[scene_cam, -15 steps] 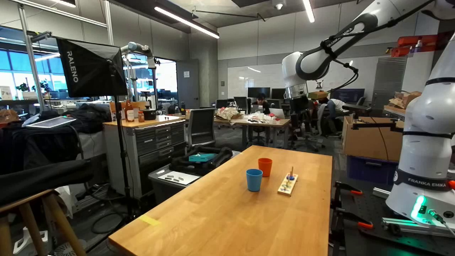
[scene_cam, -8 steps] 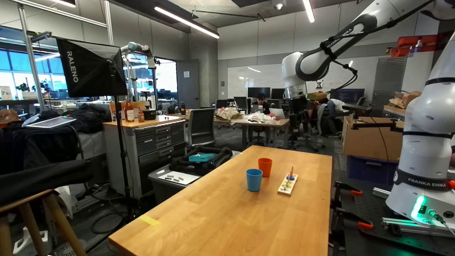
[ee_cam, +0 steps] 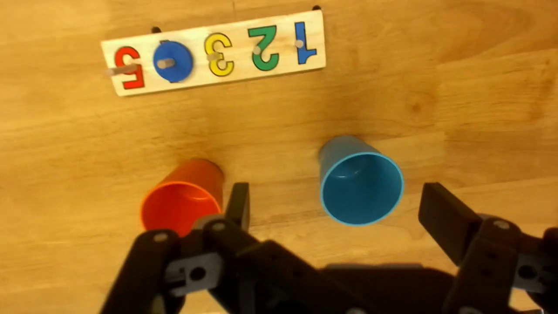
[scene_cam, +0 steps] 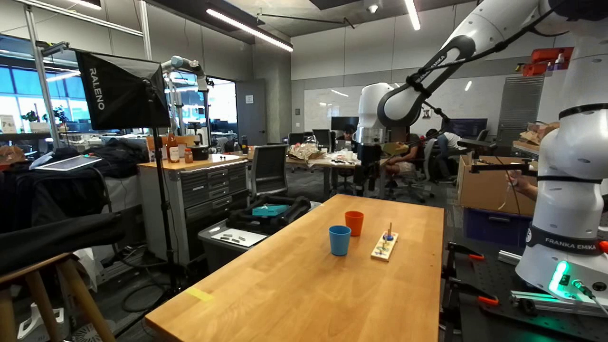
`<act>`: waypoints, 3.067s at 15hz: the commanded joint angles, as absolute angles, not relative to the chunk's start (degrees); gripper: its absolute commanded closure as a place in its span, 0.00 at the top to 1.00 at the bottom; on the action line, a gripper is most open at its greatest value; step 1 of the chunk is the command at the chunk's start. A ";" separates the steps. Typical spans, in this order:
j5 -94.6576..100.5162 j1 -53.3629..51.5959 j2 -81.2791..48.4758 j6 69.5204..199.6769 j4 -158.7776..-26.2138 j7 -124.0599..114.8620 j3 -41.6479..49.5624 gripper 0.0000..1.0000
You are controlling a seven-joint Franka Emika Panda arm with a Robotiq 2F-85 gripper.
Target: Place the blue cup inside the orange cup
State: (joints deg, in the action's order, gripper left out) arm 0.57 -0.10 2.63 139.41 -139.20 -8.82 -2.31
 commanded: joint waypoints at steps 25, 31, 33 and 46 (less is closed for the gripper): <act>-3.55 -3.53 -27.12 152.26 -123.71 -4.32 -5.33 0.09; -2.62 -3.71 -26.89 150.18 -120.79 -4.47 -4.47 0.01; -1.88 -3.85 -26.78 147.67 -117.87 -4.89 -3.58 0.01; 3.39 -0.83 -24.83 131.92 -105.08 -7.55 4.99 0.01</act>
State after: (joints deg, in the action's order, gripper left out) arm 1.65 -1.01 -25.60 137.25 -107.06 -5.94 3.90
